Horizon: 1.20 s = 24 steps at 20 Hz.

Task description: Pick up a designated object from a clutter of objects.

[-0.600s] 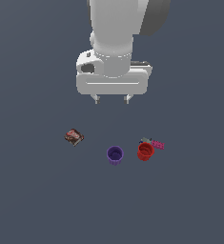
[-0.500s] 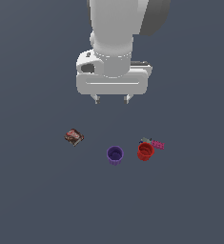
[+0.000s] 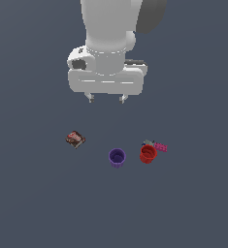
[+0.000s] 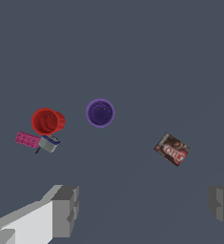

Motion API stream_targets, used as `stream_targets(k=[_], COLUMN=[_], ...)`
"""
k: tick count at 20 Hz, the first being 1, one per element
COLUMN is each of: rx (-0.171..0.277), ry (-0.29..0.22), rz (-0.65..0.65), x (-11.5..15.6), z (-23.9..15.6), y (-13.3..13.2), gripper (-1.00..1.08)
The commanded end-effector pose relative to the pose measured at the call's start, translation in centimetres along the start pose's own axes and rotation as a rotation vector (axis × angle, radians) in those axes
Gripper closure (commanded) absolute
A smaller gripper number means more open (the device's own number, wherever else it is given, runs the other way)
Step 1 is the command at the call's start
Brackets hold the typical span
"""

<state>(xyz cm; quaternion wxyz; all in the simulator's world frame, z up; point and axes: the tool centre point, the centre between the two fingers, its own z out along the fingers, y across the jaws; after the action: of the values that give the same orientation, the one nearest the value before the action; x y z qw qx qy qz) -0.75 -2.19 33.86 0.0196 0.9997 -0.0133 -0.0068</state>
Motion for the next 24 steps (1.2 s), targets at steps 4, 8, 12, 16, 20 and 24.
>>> stream_targets(k=[4,8,12,16,20,24], rx=[-0.001,-0.001,-0.002,-0.002,0.000,0.004], ry=[0.000,0.000,0.002,0.004,0.007,0.010], rz=[-0.001,0.008,0.027,0.054,0.092,0.139], x=[0.0,0.3,1.1,2.1,3.2,4.3], z=[0.0,0.5,1.8,3.7,6.3,9.7], y=[0.0,-0.4,-1.5,-3.1,-5.3,-8.2], gripper=[-0.92,-0.92,-0.92,-0.92,-0.92,-0.92])
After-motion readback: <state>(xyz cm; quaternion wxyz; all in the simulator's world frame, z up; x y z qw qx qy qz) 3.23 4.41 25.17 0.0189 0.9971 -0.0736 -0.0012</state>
